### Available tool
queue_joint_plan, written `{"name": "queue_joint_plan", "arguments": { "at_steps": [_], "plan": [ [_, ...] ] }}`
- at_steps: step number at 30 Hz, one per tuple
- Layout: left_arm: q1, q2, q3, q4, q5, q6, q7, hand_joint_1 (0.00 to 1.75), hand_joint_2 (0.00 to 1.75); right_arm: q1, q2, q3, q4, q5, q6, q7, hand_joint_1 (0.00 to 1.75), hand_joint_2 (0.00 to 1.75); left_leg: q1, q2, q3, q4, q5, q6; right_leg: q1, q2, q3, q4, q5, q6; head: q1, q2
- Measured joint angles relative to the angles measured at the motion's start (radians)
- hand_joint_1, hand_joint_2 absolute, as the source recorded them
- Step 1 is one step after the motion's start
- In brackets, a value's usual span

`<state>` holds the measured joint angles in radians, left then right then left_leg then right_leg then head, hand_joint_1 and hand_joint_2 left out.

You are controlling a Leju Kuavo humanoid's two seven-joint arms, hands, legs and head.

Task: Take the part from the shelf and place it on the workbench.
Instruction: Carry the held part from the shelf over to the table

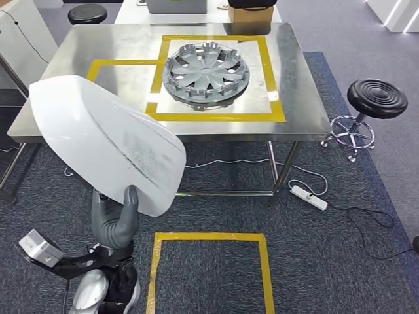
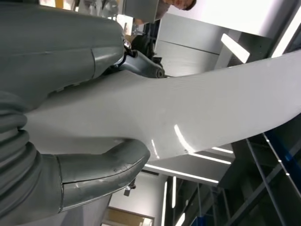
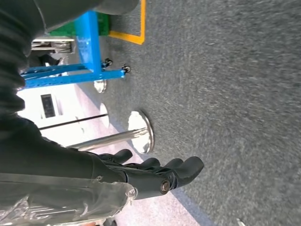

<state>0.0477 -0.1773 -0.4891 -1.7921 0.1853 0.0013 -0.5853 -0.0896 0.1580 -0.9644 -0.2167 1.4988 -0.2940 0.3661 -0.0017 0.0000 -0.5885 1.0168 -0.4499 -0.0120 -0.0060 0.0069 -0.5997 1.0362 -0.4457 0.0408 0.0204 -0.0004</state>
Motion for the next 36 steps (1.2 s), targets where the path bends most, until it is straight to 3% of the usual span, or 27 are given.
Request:
{"name": "queue_joint_plan", "arguments": {
  "at_steps": [2,5,7,8,11,13,15,17,18,20,21,22,23,24,25,27,28,31,33,36],
  "plan": [
    [-0.002,-0.005,0.0,0.004,0.031,-0.007,0.019,1.75,1.75,0.001,0.0,0.0,0.0,0.004,0.017,0.001,0.0,1.75,0.002,0.0,-0.011,0.025,-0.02,-0.012,-0.003,0.001,0.001,-0.005,0.005,-0.011,-0.002,0.0],
    [-0.003,-0.008,0.001,0.01,0.076,-0.027,0.031,1.75,1.75,0.002,0.001,0.001,0.0,0.012,0.014,-0.001,0.0,1.75,0.003,-0.001,-0.089,0.185,-0.101,-0.024,-0.005,0.002,0.001,-0.007,0.007,-0.02,-0.006,0.0],
    [-0.001,-0.007,0.001,0.013,0.087,-0.039,0.027,1.75,1.75,0.004,0.002,0.004,0.0,0.021,0.004,-0.002,0.0,1.75,0.004,-0.001,-0.128,0.257,-0.115,-0.027,-0.005,0.002,0.001,-0.007,0.006,-0.021,-0.006,0.0],
    [-0.001,-0.007,0.002,0.014,0.088,-0.045,0.024,1.75,1.75,0.004,0.002,0.006,0.0,0.026,0.0,-0.002,0.0,1.75,0.004,-0.001,-0.123,0.243,-0.094,-0.026,-0.005,0.003,0.001,-0.007,0.006,-0.021,-0.005,0.0],
    [-0.001,-0.007,0.003,0.014,0.089,-0.065,0.017,1.75,1.75,0.003,0.005,0.013,0.0,0.033,-0.005,-0.004,0.0,1.75,0.006,-0.001,-0.039,0.073,-0.009,-0.021,-0.004,0.007,0.001,-0.005,0.005,-0.014,-0.006,0.0],
    [-0.003,-0.006,0.002,0.013,0.092,-0.1,0.01,1.75,1.75,0.003,0.005,0.017,0.0,0.034,-0.004,-0.008,0.0,1.75,0.005,-0.003,-0.008,0.006,0.005,-0.012,0.001,0.009,-0.002,-0.004,0.005,-0.003,-0.006,0.0],
    [-0.004,-0.005,0.001,0.013,0.095,-0.14,-0.001,1.75,1.75,0.004,0.006,0.021,0.0,0.035,0.0,-0.013,0.0,1.75,0.005,-0.005,-0.007,-0.003,0.006,0.003,0.0,0.009,-0.003,-0.008,0.007,0.009,-0.005,0.0],
    [-0.006,-0.005,0.001,0.013,0.09,-0.174,-0.009,1.75,1.75,0.004,0.005,0.023,0.0,0.036,0.003,-0.018,0.0,1.75,0.007,-0.004,-0.006,-0.006,0.009,0.015,-0.001,0.006,-0.014,0.012,-0.01,0.018,-0.002,0.0],
    [-0.009,-0.004,0.001,0.013,0.086,-0.19,-0.012,1.75,1.75,0.004,0.005,0.024,0.0,0.037,0.005,-0.02,0.0,1.75,0.009,-0.004,-0.005,-0.008,0.008,0.021,-0.002,0.005,-0.032,0.051,-0.033,0.022,0.0,0.0],
    [-0.011,-0.001,0.0,0.013,0.073,-0.212,-0.021,1.75,1.75,0.003,0.005,0.026,0.0,0.04,0.009,-0.024,0.0,1.75,0.008,-0.004,-0.004,-0.008,-0.003,0.03,-0.002,0.002,-0.093,0.178,-0.089,0.025,0.006,0.0],
    [-0.012,0.0,0.001,0.013,0.067,-0.218,-0.026,1.75,1.75,0.004,0.005,0.027,0.0,0.041,0.012,-0.025,0.0,1.75,0.007,-0.004,-0.001,-0.008,-0.009,0.033,-0.003,0.002,-0.124,0.239,-0.105,0.027,0.006,0.0],
    [-0.011,0.002,0.001,0.013,0.061,-0.221,-0.031,1.75,1.75,0.006,0.005,0.027,0.0,0.043,0.014,-0.026,0.0,1.75,0.006,-0.004,0.003,-0.008,-0.014,0.034,-0.003,0.002,-0.143,0.272,-0.103,0.028,0.007,0.0],
    [-0.011,0.003,0.001,0.013,0.058,-0.223,-0.033,1.75,1.75,0.008,0.005,0.028,0.0,0.045,0.016,-0.027,0.0,1.75,0.006,-0.004,0.01,-0.008,-0.017,0.033,-0.003,0.002,-0.145,0.267,-0.085,0.028,0.008,0.0],
    [-0.011,0.003,0.002,0.013,0.055,-0.224,-0.035,1.75,1.75,0.009,0.005,0.028,0.0,0.045,0.017,-0.027,0.0,1.75,0.006,-0.003,0.018,-0.008,-0.019,0.031,-0.004,0.001,-0.125,0.224,-0.053,0.028,0.008,0.0],
    [-0.011,0.003,0.002,0.013,0.054,-0.225,-0.035,1.75,1.75,0.01,0.005,0.028,0.0,0.046,0.017,-0.027,0.0,1.75,0.007,-0.003,0.027,-0.007,-0.022,0.027,-0.005,0.0,-0.092,0.157,-0.016,0.028,0.008,0.0],
    [-0.012,0.003,0.002,0.013,0.053,-0.228,-0.035,1.75,1.75,0.008,0.005,0.029,0.0,0.045,0.017,-0.027,0.0,1.75,0.003,-0.003,0.037,-0.004,-0.026,0.016,-0.005,-0.002,-0.033,0.043,0.021,0.024,0.008,0.0],
    [-0.012,0.002,0.003,0.013,0.053,-0.229,-0.035,1.75,1.75,0.007,0.006,0.029,0.0,0.045,0.017,-0.028,0.0,1.75,0.001,-0.003,0.038,-0.003,-0.028,0.011,-0.004,-0.002,-0.02,0.017,0.023,0.02,0.008,0.0],
    [-0.012,0.0,0.006,0.012,0.054,-0.232,-0.035,1.75,1.75,0.006,0.005,0.029,0.0,0.042,0.017,-0.028,0.0,1.75,0.002,-0.003,0.037,-0.005,-0.033,-0.004,-0.002,0.001,-0.016,0.005,0.011,0.001,0.004,0.0],
    [-0.012,-0.002,0.007,0.011,0.055,-0.232,-0.035,1.75,1.75,0.006,0.005,0.029,0.0,0.041,0.016,-0.028,0.0,1.75,0.004,-0.003,0.021,0.031,-0.056,-0.015,-0.004,0.002,-0.01,0.001,0.008,-0.011,0.0,0.0],
    [-0.009,-0.005,0.009,0.01,0.059,-0.232,-0.035,1.75,1.75,0.004,0.006,0.029,0.0,0.041,0.018,-0.031,0.0,1.75,0.004,-0.003,-0.079,0.199,-0.117,-0.023,-0.005,0.002,-0.004,0.0,0.002,-0.022,-0.006,0.0]
  ]
}}
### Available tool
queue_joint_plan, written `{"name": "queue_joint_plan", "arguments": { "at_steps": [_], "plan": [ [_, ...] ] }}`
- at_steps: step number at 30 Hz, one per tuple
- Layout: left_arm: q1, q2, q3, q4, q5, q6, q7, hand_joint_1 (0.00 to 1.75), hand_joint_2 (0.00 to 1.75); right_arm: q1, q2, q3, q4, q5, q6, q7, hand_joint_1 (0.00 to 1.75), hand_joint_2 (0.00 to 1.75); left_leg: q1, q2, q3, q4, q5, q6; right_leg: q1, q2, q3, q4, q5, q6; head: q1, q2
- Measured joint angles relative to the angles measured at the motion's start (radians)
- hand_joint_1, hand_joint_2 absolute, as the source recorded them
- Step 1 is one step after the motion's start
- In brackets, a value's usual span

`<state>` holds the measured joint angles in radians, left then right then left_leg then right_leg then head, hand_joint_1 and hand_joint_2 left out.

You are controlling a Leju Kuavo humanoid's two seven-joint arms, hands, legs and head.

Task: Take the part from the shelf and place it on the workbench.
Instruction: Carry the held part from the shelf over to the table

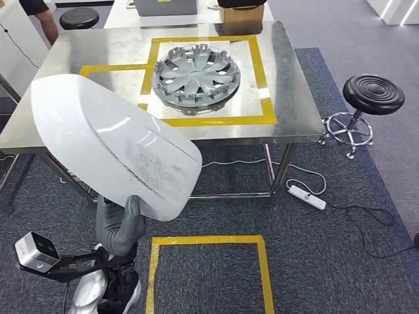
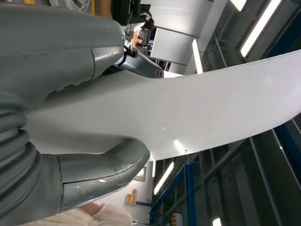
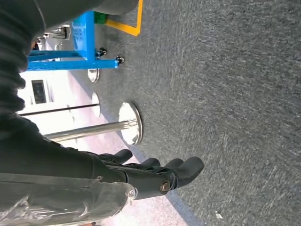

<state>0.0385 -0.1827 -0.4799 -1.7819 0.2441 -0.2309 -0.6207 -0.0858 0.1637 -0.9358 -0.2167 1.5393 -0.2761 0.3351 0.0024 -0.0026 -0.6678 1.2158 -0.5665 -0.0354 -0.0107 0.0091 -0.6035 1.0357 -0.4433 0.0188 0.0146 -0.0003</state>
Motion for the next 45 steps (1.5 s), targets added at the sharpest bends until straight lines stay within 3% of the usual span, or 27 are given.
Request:
{"name": "queue_joint_plan", "arguments": {
  "at_steps": [1,2,3,5,7,10,12,15,16,17,18,19,21,23,27,28,30,31,32,33,34,36,37,38,42,43,45],
  "plan": [
    [0.002,0.0,0.001,0.0,0.001,0.0,0.0,1.75,1.75,0.0,0.0,0.0,0.0,0.0,0.001,-0.001,0.0,1.75,0.0,0.0,-0.031,0.04,-0.003,0.0,0.0,0.0,0.002,0.0,-0.002,-0.001,0.0,0.0],
    [0.003,0.0,0.003,0.0,0.001,0.0,0.0,1.75,1.75,0.001,0.0,0.0,0.0,0.0,0.002,-0.002,0.0,1.75,0.0,0.0,-0.047,0.05,0.012,0.0,0.0,0.001,0.004,0.0,-0.004,-0.002,0.0,0.0],
    [0.003,0.0,0.006,0.0,0.001,0.0,0.0,1.75,1.75,0.001,0.0,0.0,0.0,0.0,0.003,-0.003,0.0,1.75,0.0,0.0,-0.044,0.025,0.044,0.002,0.0,0.002,0.008,0.0,-0.007,-0.001,0.0,0.0],
    [0.003,-0.001,0.01,0.0,0.001,0.0,0.0,1.75,1.75,0.001,0.0,0.0,0.0,-0.001,0.004,-0.003,0.0,1.75,0.0,0.0,-0.001,-0.085,0.118,0.007,0.001,0.005,0.016,0.0,-0.013,0.004,0.0,0.0],
    [0.003,-0.002,0.013,0.0,0.001,0.0,0.0,1.75,1.75,0.0,0.0,0.0,0.0,-0.003,0.004,-0.004,0.0,1.75,-0.001,-0.001,0.038,-0.176,0.146,0.014,0.004,0.008,0.017,0.002,-0.019,0.014,0.0,0.0],
    [0.004,-0.004,0.015,0.0,0.001,-0.001,0.001,1.75,1.75,0.0,0.0,0.0,0.0,-0.004,0.005,-0.004,0.0,1.75,-0.001,-0.003,0.048,-0.201,0.14,0.027,0.006,0.007,0.018,-0.005,-0.022,0.03,0.001,0.0],
    [0.003,-0.006,0.016,-0.001,0.002,-0.001,0.001,1.75,1.75,0.0,0.0,0.0,0.0,-0.004,0.005,-0.004,0.0,1.75,0.002,-0.003,0.053,-0.205,0.14,0.039,0.005,0.003,0.006,0.026,-0.045,0.04,0.006,0.0],
    [0.003,-0.009,0.016,-0.001,-0.002,-0.001,0.001,1.75,1.75,0.0,0.0,0.0,0.0,-0.004,0.005,-0.004,0.0,1.75,0.002,-0.003,0.056,-0.206,0.136,0.048,0.005,0.0,-0.08,0.198,-0.127,0.046,0.011,0.0],
    [0.003,-0.009,0.016,-0.001,-0.009,-0.002,0.0,1.75,1.75,0.001,0.0,0.0,0.0,-0.004,0.006,-0.005,0.0,1.75,0.001,-0.004,0.057,-0.206,0.131,0.05,0.005,0.0,-0.109,0.248,-0.139,0.047,0.012,0.0],
    [0.003,-0.008,0.016,-0.001,-0.021,-0.004,-0.004,1.75,1.75,0.002,0.0,0.0,0.0,-0.004,0.007,-0.006,0.0,1.75,0.001,-0.006,0.059,-0.206,0.125,0.052,0.005,-0.001,-0.123,0.267,-0.132,0.048,0.012,0.0],
    [0.003,-0.006,0.016,-0.001,-0.034,-0.007,-0.01,1.75,1.75,0.003,0.0,0.0,0.0,-0.003,0.009,-0.008,0.0,1.75,0.001,-0.008,0.064,-0.206,0.117,0.052,0.004,-0.001,-0.117,0.247,-0.106,0.048,0.012,0.0],
    [0.003,-0.005,0.016,-0.001,-0.046,-0.011,-0.016,1.75,1.75,0.003,0.0,0.0,0.0,-0.003,0.011,-0.01,0.0,1.75,0.001,-0.009,0.072,-0.206,0.109,0.051,0.003,-0.002,-0.094,0.195,-0.069,0.048,0.012,0.0],
    [0.002,-0.003,0.016,-0.001,-0.053,-0.025,-0.025,1.75,1.75,0.002,0.0,0.0,0.0,-0.002,0.014,-0.013,0.0,1.75,-0.002,-0.008,0.089,-0.204,0.097,0.043,0.002,-0.006,-0.029,0.068,-0.018,0.045,0.012,0.0],
    [0.002,-0.002,0.015,-0.001,-0.044,-0.039,-0.03,1.75,1.75,0.002,0.0,0.0,0.0,-0.002,0.016,-0.014,0.0,1.75,-0.007,-0.007,0.099,-0.202,0.091,0.032,0.003,-0.008,0.005,0.011,-0.016,0.035,0.011,0.0],
    [0.001,-0.004,0.015,-0.004,-0.028,-0.047,-0.031,1.75,1.75,0.003,0.0,0.0,0.0,-0.002,0.016,-0.013,0.0,1.75,-0.005,-0.006,0.097,-0.181,0.076,0.012,0.003,-0.006,0.023,0.003,-0.024,0.01,0.006,0.0],
    [0.001,-0.004,0.015,-0.006,-0.025,-0.046,-0.028,1.75,1.75,0.002,0.0,0.0,0.0,-0.002,0.015,-0.014,0.0,1.75,-0.004,-0.006,0.077,-0.142,0.059,0.007,0.001,-0.006,0.031,0.0,-0.026,0.004,0.003,0.0],
    [0.002,-0.005,0.015,-0.008,-0.02,-0.042,-0.023,1.75,1.75,0.001,0.0,0.0,0.0,-0.002,0.015,-0.015,0.0,1.75,-0.003,-0.005,-0.001,-0.014,0.019,0.001,0.001,-0.005,0.044,-0.002,-0.036,-0.002,-0.002,0.0],
    [0.003,-0.004,0.016,-0.008,-0.019,-0.04,-0.02,1.75,1.75,0.002,0.0,0.0,0.0,-0.002,0.015,-0.016,0.0,1.75,-0.003,-0.005,-0.045,0.044,0.008,0.0,0.001,-0.004,0.051,-0.002,-0.043,-0.004,-0.002,0.0],
    [0.004,-0.004,0.016,-0.008,-0.018,-0.039,-0.019,1.75,1.75,0.002,0.0,0.0,0.0,-0.002,0.015,-0.017,0.0,1.75,-0.003,-0.005,-0.076,0.074,0.018,0.001,0.001,-0.002,0.059,-0.002,-0.05,-0.004,-0.002,0.0],
    [0.005,-0.004,0.016,-0.008,-0.017,-0.039,-0.018,1.75,1.75,0.003,0.0,0.0,0.0,-0.002,0.015,-0.018,0.0,1.75,-0.003,-0.005,-0.089,0.067,0.049,0.003,0.001,-0.001,0.069,-0.002,-0.059,-0.003,-0.002,0.0],
    [0.005,-0.004,0.017,-0.008,-0.016,-0.038,-0.018,1.75,1.75,0.004,0.0,0.0,0.0,-0.002,0.016,-0.019,0.0,1.75,-0.003,-0.005,-0.084,0.026,0.096,0.005,0.001,0.001,0.081,-0.002,-0.068,-0.001,-0.002,0.0],
    [0.005,-0.004,0.017,-0.008,-0.016,-0.038,-0.017,1.75,1.75,0.003,0.001,0.0,0.0,-0.003,0.018,-0.023,0.0,1.75,-0.004,-0.005,-0.047,-0.095,0.185,0.012,0.002,0.005,0.099,-0.002,-0.088,0.008,-0.004,0.0],
    [0.005,-0.005,0.017,-0.008,-0.016,-0.038,-0.017,1.75,1.75,0.003,0.001,0.0,0.0,-0.003,0.019,-0.024,0.0,1.75,-0.005,-0.005,-0.028,-0.143,0.2,0.015,0.004,0.007,0.103,-0.002,-0.098,0.013,-0.005,0.0],
    [0.004,-0.005,0.017,-0.008,-0.016,-0.037,-0.017,1.75,1.75,0.002,0.002,0.0,0.0,-0.003,0.019,-0.024,0.0,1.75,-0.005,-0.006,-0.017,-0.17,0.2,0.019,0.006,0.007,0.105,-0.004,-0.104,0.018,-0.005,0.0],
    [0.004,-0.009,0.017,-0.01,-0.017,-0.038,-0.016,1.75,1.75,-0.001,0.002,0.0,0.0,-0.004,0.021,-0.023,0.0,1.75,-0.002,-0.009,-0.001,-0.191,0.176,0.04,0.006,0.003,0.115,-0.007,-0.125,0.037,-0.001,0.0],
    [0.003,-0.01,0.016,-0.01,-0.02,-0.037,-0.015,1.75,1.75,-0.001,0.002,0.0,0.0,-0.004,0.021,-0.023,0.0,1.75,0.0,-0.008,0.004,-0.194,0.173,0.044,0.006,0.002,0.1,0.027,-0.142,0.041,0.001,0.0],
    [0.002,-0.011,0.016,-0.011,-0.028,-0.036,-0.013,1.75,1.75,-0.001,0.002,0.0,0.0,-0.004,0.022,-0.023,0.0,1.75,0.0,-0.008,0.012,-0.196,0.165,0.051,0.005,0.0,0.027,0.153,-0.19,0.045,0.003,0.0]
  ]
}}
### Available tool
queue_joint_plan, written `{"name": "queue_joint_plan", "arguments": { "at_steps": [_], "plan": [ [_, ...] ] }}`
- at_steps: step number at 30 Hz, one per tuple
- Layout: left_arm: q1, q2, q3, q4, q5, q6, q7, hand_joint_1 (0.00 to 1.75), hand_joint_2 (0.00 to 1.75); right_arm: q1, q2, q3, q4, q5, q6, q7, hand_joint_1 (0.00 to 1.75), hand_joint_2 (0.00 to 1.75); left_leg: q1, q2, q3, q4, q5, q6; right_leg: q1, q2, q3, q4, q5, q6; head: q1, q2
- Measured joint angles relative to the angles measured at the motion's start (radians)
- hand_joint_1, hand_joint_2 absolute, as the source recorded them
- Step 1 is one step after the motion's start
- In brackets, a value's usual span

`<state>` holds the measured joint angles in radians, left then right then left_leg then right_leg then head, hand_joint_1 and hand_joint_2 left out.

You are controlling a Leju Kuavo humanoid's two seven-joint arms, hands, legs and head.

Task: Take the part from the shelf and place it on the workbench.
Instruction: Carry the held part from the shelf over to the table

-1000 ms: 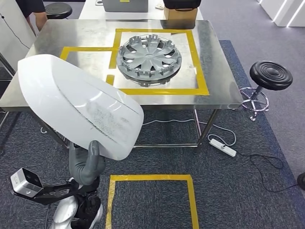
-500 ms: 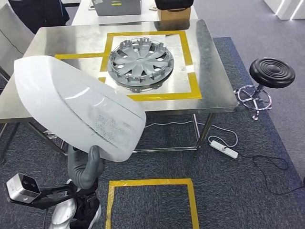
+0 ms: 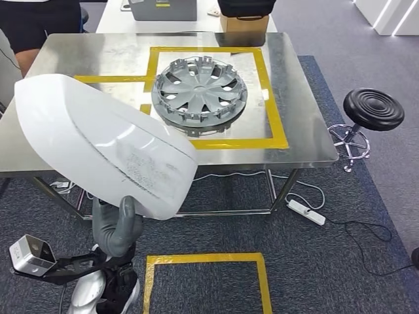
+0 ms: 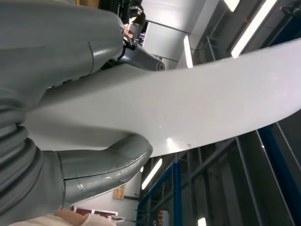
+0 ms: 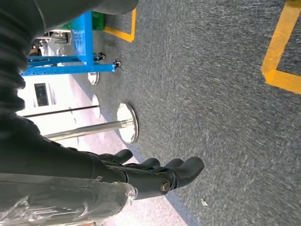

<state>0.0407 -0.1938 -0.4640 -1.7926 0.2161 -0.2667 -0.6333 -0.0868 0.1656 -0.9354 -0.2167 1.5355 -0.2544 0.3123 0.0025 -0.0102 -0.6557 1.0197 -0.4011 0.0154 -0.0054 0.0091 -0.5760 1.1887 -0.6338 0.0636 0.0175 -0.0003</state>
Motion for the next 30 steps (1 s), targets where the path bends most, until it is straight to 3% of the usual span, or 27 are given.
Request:
{"name": "queue_joint_plan", "arguments": {
  "at_steps": [1,2,3,4,6,8,11,13,14,16,17,18,20,22,24,27,29,30],
  "plan": [
    [0.0,0.001,0.0,0.0,-0.003,0.001,0.001,1.75,1.75,0.001,0.0,0.0,0.0,0.0,0.0,0.0,0.0,1.75,-0.001,0.0,0.004,0.0,-0.005,0.002,0.0,0.0,-0.043,0.064,-0.017,0.0,0.0,0.0],
    [0.001,0.001,0.0,0.0,-0.006,0.001,0.001,1.75,1.75,0.003,0.0,0.0,0.0,0.001,0.001,0.0,0.0,1.75,-0.002,-0.001,0.009,0.0,-0.01,0.003,0.001,0.0,-0.076,0.104,-0.016,0.0,0.0,0.0],
    [0.001,0.002,0.0,0.0,-0.008,0.0,0.0,1.75,1.75,0.004,0.0,0.0,0.0,0.002,0.002,0.0,0.0,1.75,-0.002,-0.002,0.016,0.0,-0.016,0.003,0.002,0.0,-0.093,0.109,0.005,0.0,0.0,0.0],
    [0.001,0.002,0.0,0.0,-0.01,0.0,-0.001,1.75,1.75,0.005,0.0,0.0,0.0,0.003,0.002,0.0,0.0,1.75,-0.003,-0.004,0.026,0.0,-0.023,0.003,0.002,0.0,-0.09,0.072,0.046,-0.002,0.001,0.0],
    [0.001,0.002,0.0,0.0,-0.014,-0.002,-0.004,1.75,1.75,0.004,0.0,0.0,0.0,0.006,0.002,-0.002,0.0,1.75,-0.004,-0.005,0.045,0.001,-0.037,-0.002,0.003,-0.002,-0.05,-0.055,0.132,-0.006,0.001,0.0],
    [0.001,0.002,0.0,0.0,-0.016,-0.003,-0.005,1.75,1.75,0.001,0.0,0.0,0.0,0.008,0.003,-0.002,0.0,1.75,-0.007,-0.006,0.055,0.001,-0.049,-0.012,0.005,-0.003,-0.016,-0.137,0.164,-0.014,0.0,0.0],
    [0.001,0.002,-0.001,0.0,-0.015,-0.004,-0.005,1.75,1.75,0.002,0.0,0.001,0.0,0.009,0.003,-0.002,0.0,1.75,-0.007,-0.005,0.061,-0.003,-0.055,-0.027,0.006,-0.001,-0.006,-0.153,0.159,-0.03,-0.001,0.0],
    [0.0,0.002,-0.001,-0.001,-0.01,-0.004,-0.005,1.75,1.75,0.003,0.0,0.0,0.0,0.009,0.003,-0.002,0.0,1.75,-0.006,-0.004,0.05,0.029,-0.073,-0.039,0.002,-0.001,0.007,-0.158,0.159,-0.041,-0.005,0.0],
    [0.0,0.002,-0.001,-0.001,-0.008,-0.004,-0.005,1.75,1.75,0.003,0.0,0.0,0.0,0.009,0.003,-0.002,0.0,1.75,-0.005,-0.002,0.028,0.073,-0.093,-0.043,0.0,-0.001,0.015,-0.16,0.158,-0.045,-0.007,0.0],
    [0.001,0.002,0.0,-0.001,-0.001,-0.001,-0.005,1.75,1.75,0.002,0.0,0.001,0.0,0.007,0.003,-0.001,0.0,1.75,-0.004,-0.002,-0.048,0.198,-0.136,-0.05,-0.001,-0.001,0.026,-0.161,0.15,-0.051,-0.011,0.0],
    [0.002,0.002,0.001,-0.001,0.001,0.001,-0.005,1.75,1.75,0.003,0.0,0.001,0.0,0.007,0.003,-0.001,0.0,1.75,-0.003,-0.002,-0.084,0.245,-0.143,-0.052,-0.001,-0.001,0.032,-0.161,0.144,-0.051,-0.011,0.0],
    [0.003,0.002,0.001,-0.001,0.003,0.003,-0.005,1.75,1.75,0.003,0.0,0.001,0.0,0.006,0.003,-0.001,0.0,1.75,-0.003,-0.002,-0.105,0.262,-0.129,-0.052,-0.001,0.0,0.039,-0.161,0.137,-0.051,-0.011,0.0],
    [0.003,0.002,0.002,-0.001,0.004,0.006,-0.004,1.75,1.75,0.005,0.001,0.0,0.0,0.005,0.003,0.0,0.0,1.75,-0.003,-0.001,-0.094,0.193,-0.052,-0.048,-0.002,0.002,0.058,-0.161,0.121,-0.047,-0.011,0.0],
    [0.003,0.001,0.002,-0.001,0.005,0.01,-0.004,1.75,1.75,0.005,0.001,0.0,0.0,0.005,0.003,0.0,0.0,1.75,-0.004,-0.001,-0.046,0.073,0.016,-0.042,0.0,0.005,0.071,-0.16,0.102,-0.038,-0.013,0.0],
    [0.003,0.0,0.002,-0.001,0.005,0.014,-0.002,1.75,1.75,0.003,0.002,0.0,0.0,0.004,0.002,0.0,0.0,1.75,-0.005,-0.002,-0.018,0.015,0.024,-0.032,0.004,0.006,0.077,-0.163,0.087,-0.028,-0.013,0.0],
    [0.004,-0.003,0.003,-0.001,0.009,0.018,-0.001,1.75,1.75,0.0,0.002,0.0,0.0,0.004,0.002,0.0,0.0,1.75,-0.003,-0.004,-0.01,0.006,0.01,-0.016,0.004,0.003,0.088,-0.169,0.074,-0.015,-0.01,0.0],
    [0.004,-0.006,0.003,-0.002,0.01,0.018,-0.001,1.75,1.75,0.0,0.002,0.0,0.0,0.004,0.002,0.0,0.0,1.75,0.001,-0.003,-0.004,0.002,0.004,-0.006,0.004,0.001,0.061,-0.108,0.04,-0.006,-0.005,0.0],
    [0.004,-0.007,0.002,-0.002,0.01,0.018,-0.001,1.75,1.75,0.0,0.002,0.0,0.0,0.004,0.002,0.0,0.0,1.75,0.001,-0.003,-0.001,0.002,0.001,-0.002,0.004,0.0,0.026,-0.046,0.014,-0.003,-0.003,0.0]
  ]
}}
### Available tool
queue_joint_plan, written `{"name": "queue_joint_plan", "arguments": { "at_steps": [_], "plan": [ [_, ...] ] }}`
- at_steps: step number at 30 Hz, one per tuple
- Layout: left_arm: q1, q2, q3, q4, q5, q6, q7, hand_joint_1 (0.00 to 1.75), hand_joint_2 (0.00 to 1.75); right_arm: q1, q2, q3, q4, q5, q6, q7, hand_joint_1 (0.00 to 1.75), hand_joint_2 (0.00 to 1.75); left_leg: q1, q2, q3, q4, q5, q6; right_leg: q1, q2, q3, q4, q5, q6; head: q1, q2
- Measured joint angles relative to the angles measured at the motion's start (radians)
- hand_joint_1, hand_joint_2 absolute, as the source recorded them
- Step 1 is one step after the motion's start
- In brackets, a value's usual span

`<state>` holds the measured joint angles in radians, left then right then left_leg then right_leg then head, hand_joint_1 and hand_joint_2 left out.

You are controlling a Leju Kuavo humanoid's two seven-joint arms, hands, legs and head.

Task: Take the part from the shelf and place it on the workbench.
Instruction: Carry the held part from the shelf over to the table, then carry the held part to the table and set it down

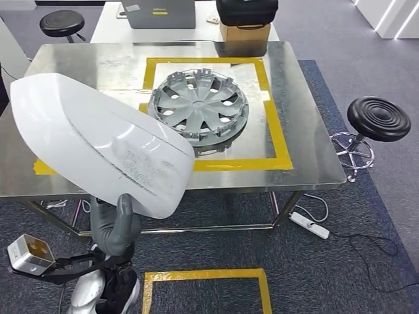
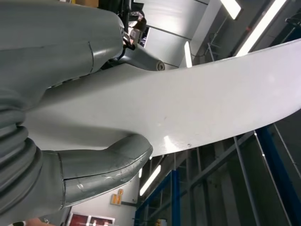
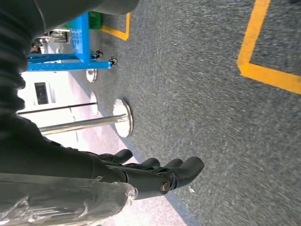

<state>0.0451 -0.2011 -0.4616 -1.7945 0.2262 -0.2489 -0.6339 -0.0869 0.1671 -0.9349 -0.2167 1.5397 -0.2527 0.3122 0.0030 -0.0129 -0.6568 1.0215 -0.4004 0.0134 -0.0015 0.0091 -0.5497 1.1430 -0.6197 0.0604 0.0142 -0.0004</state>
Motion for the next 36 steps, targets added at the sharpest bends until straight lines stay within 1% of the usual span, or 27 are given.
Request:
{"name": "queue_joint_plan", "arguments": {
  "at_steps": [1,2,3,4,6,7,8,9,11,13,15,17,18,19,20,22,23,25,26,28,29,30,32,33,34,35,36],
  "plan": [
    [0.0,-0.001,0.0,0.0,0.0,0.0,0.0,1.75,1.75,0.001,0.0,0.0,0.0,0.0,0.0,0.0,0.0,1.75,0.0,0.0,0.002,0.0,-0.003,0.003,0.0,0.0,-0.042,0.07,-0.024,0.002,0.001,0.0],
    [0.001,-0.001,0.0,0.0,0.0,0.0,0.001,1.75,1.75,0.002,0.0,0.0,0.0,0.0,0.0,0.0,0.0,1.75,-0.001,0.0,0.005,0.0,-0.007,0.004,-0.001,0.0,-0.081,0.127,-0.037,0.003,0.001,0.0],
    [0.001,-0.001,0.0,0.0,0.0,0.0,0.001,1.75,1.75,0.003,0.0,0.0,0.0,-0.001,0.0,0.0,0.0,1.75,-0.001,0.0,0.01,0.0,-0.01,0.004,-0.001,0.0,-0.108,0.157,-0.031,0.004,0.001,0.0],
    [0.002,-0.001,0.0,0.0,0.0,0.0,0.001,1.75,1.75,0.004,0.0,0.0,0.0,-0.001,0.0,0.0,0.0,1.75,0.0,-0.001,0.015,0.0,-0.014,0.004,-0.001,0.0,-0.115,0.145,-0.004,0.005,0.002,0.0],
    [0.002,-0.001,0.001,0.0,0.001,0.001,0.001,1.75,1.75,0.004,0.0,0.0,0.0,-0.002,0.0,0.0,0.0,1.75,0.0,-0.003,0.029,0.0,-0.022,-0.002,-0.005,-0.001,-0.084,0.03,0.085,0.006,0.002,0.0],
    [0.002,-0.001,0.001,0.0,0.001,0.001,0.001,1.75,1.75,0.003,0.0,0.0,0.0,-0.003,0.0,0.0,0.0,1.75,-0.001,-0.004,0.034,0.002,-0.026,-0.007,-0.006,0.0,-0.062,-0.033,0.119,0.005,0.002,0.0],
    [0.002,-0.001,0.001,0.0,0.001,0.001,0.002,1.75,1.75,0.001,0.001,0.0,0.0,-0.003,0.0,0.0,0.0,1.75,-0.003,-0.004,0.036,0.003,-0.028,-0.013,-0.007,0.001,-0.046,-0.075,0.14,0.002,0.001,0.0],
    [0.002,-0.001,0.001,0.0,0.002,0.002,0.002,1.75,1.75,0.001,0.001,0.0,0.0,-0.003,0.001,0.0,0.0,1.75,-0.005,-0.005,0.036,0.003,-0.028,-0.018,-0.006,0.003,-0.038,-0.095,0.145,-0.003,0.0,0.0],
    [0.002,-0.001,0.002,0.0,0.003,0.004,0.002,1.75,1.75,0.001,0.001,0.0,0.0,-0.004,0.001,0.0,0.0,1.75,-0.005,-0.005,0.037,-0.001,-0.025,-0.028,-0.004,0.005,-0.037,-0.099,0.148,-0.017,-0.001,0.0],
    [0.002,-0.001,0.002,0.0,0.005,0.008,0.003,1.75,1.75,0.002,0.001,0.0,0.0,-0.004,0.001,0.0,0.0,1.75,-0.003,-0.003,0.031,0.013,-0.039,-0.039,-0.005,0.005,-0.036,-0.104,0.152,-0.03,-0.002,0.0],
    [0.002,-0.001,0.003,0.0,0.006,0.015,0.006,1.75,1.75,0.001,0.002,0.0,0.0,-0.004,0.001,0.0,0.0,1.75,-0.002,0.0,-0.007,0.093,-0.087,-0.048,-0.008,0.003,-0.034,-0.107,0.155,-0.039,-0.006,0.0],
    [0.004,0.0,0.003,0.0,0.006,0.02,0.009,1.75,1.75,0.001,0.002,0.0,0.0,-0.004,0.001,0.0,0.0,1.75,-0.002,0.0,-0.067,0.214,-0.138,-0.052,-0.007,0.002,-0.035,-0.106,0.154,-0.043,-0.01,0.0],
    [0.005,0.001,0.004,0.0,0.005,0.021,0.01,1.75,1.75,0.002,0.002,0.0,0.0,-0.004,0.001,-0.001,0.0,1.75,-0.002,0.0,-0.086,0.251,-0.145,-0.053,-0.007,0.001,-0.035,-0.106,0.154,-0.044,-0.01,0.0],
    [0.005,0.002,0.004,0.0,0.004,0.021,0.011,1.75,1.75,0.002,0.002,0.0,0.0,-0.004,0.001,-0.001,0.0,1.75,-0.002,0.0,-0.089,0.255,-0.134,-0.051,-0.007,0.001,-0.034,-0.106,0.154,-0.044,-0.01,0.0],
    [0.005,0.002,0.004,0.0,0.002,0.021,0.012,1.75,1.75,0.002,0.002,0.0,0.0,-0.004,0.001,-0.001,0.0,1.75,-0.002,0.0,-0.073,0.224,-0.108,-0.049,-0.007,0.002,-0.034,-0.106,0.153,-0.044,-0.01,0.0],
    [0.004,0.002,0.005,0.0,-0.002,0.02,0.012,1.75,1.75,0.001,0.002,0.0,0.0,-0.003,0.001,-0.001,0.0,1.75,-0.003,0.001,-0.009,0.103,-0.049,-0.04,-0.005,0.003,-0.033,-0.105,0.151,-0.04,-0.01,0.0],
    [0.002,0.002,0.005,0.0,-0.006,0.019,0.011,1.75,1.75,0.001,0.002,0.0,0.0,-0.002,0.002,-0.001,0.0,1.75,-0.004,0.001,0.019,0.049,-0.039,-0.036,-0.003,0.004,-0.033,-0.105,0.146,-0.036,-0.01,0.0],
    [-0.001,0.003,0.004,0.0,-0.014,0.015,0.007,1.75,1.75,0.001,0.002,0.0,0.0,0.001,0.005,-0.002,0.0,1.75,-0.005,-0.001,0.045,-0.008,-0.048,-0.026,0.001,0.004,-0.031,-0.108,0.142,-0.022,-0.009,0.0],
    [-0.002,0.003,0.004,0.0,-0.016,0.012,0.005,1.75,1.75,0.001,0.002,0.0,0.0,0.002,0.006,-0.003,0.0,1.75,-0.005,-0.003,0.051,-0.016,-0.056,-0.02,0.0,0.004,-0.025,-0.11,0.143,-0.015,-0.008,0.0],
    [0.0,0.004,0.005,0.0,-0.016,0.011,0.002,1.75,1.75,0.001,0.002,0.0,0.0,0.004,0.009,-0.004,0.0,1.75,-0.003,-0.003,0.069,-0.024,-0.052,-0.007,-0.002,0.001,-0.022,-0.092,0.141,-0.003,-0.007,0.0],
    [0.0,0.004,0.006,0.0,-0.016,0.011,0.0,1.75,1.75,0.0,0.002,0.0,0.0,0.003,0.009,-0.004,0.0,1.75,-0.003,-0.001,0.079,-0.025,-0.05,-0.002,-0.003,0.0,-0.034,-0.062,0.123,0.0,-0.006,0.0],
    [0.001,0.004,0.007,0.0,-0.015,0.012,0.0,1.75,1.75,-0.001,0.002,0.0,0.0,0.003,0.009,-0.005,0.0,1.75,-0.003,0.001,0.085,-0.025,-0.047,0.002,-0.003,-0.001,-0.059,-0.014,0.099,0.003,-0.005,0.0],
    [0.002,0.003,0.01,0.0,-0.012,0.013,-0.001,1.75,1.75,0.0,0.002,0.0,0.0,0.002,0.009,-0.006,0.0,1.75,-0.003,0.002,0.091,-0.024,-0.05,0.007,-0.004,-0.001,-0.128,0.103,0.047,0.009,-0.003,0.0],
    [0.004,0.002,0.012,0.0,-0.011,0.014,-0.001,1.75,1.75,0.002,0.002,0.0,0.0,0.002,0.009,-0.006,0.0,1.75,-0.003,0.001,0.093,-0.024,-0.053,0.007,-0.005,-0.001,-0.157,0.14,0.035,0.012,-0.002,0.0],
    [0.006,0.002,0.013,0.0,-0.011,0.014,-0.001,1.75,1.75,0.003,0.002,0.0,0.0,0.001,0.009,-0.006,0.0,1.75,-0.002,-0.001,0.096,-0.024,-0.057,0.007,-0.007,-0.001,-0.172,0.145,0.041,0.014,-0.001,0.0],
    [0.007,0.001,0.015,0.0,-0.011,0.015,-0.001,1.75,1.75,0.004,0.002,0.0,0.0,0.001,0.009,-0.006,0.0,1.75,-0.002,-0.002,0.101,-0.024,-0.062,0.004,-0.009,-0.001,-0.169,0.115,0.07,0.017,0.0,0.0],
    [0.007,0.001,0.016,0.0,-0.012,0.015,-0.002,1.75,1.75,0.004,0.002,0.0,0.0,0.001,0.009,-0.006,0.0,1.75,-0.001,-0.003,0.108,-0.024,-0.068,0.001,-0.012,-0.001,-0.152,0.056,0.115,0.02,0.0,0.0]
  ]
}}
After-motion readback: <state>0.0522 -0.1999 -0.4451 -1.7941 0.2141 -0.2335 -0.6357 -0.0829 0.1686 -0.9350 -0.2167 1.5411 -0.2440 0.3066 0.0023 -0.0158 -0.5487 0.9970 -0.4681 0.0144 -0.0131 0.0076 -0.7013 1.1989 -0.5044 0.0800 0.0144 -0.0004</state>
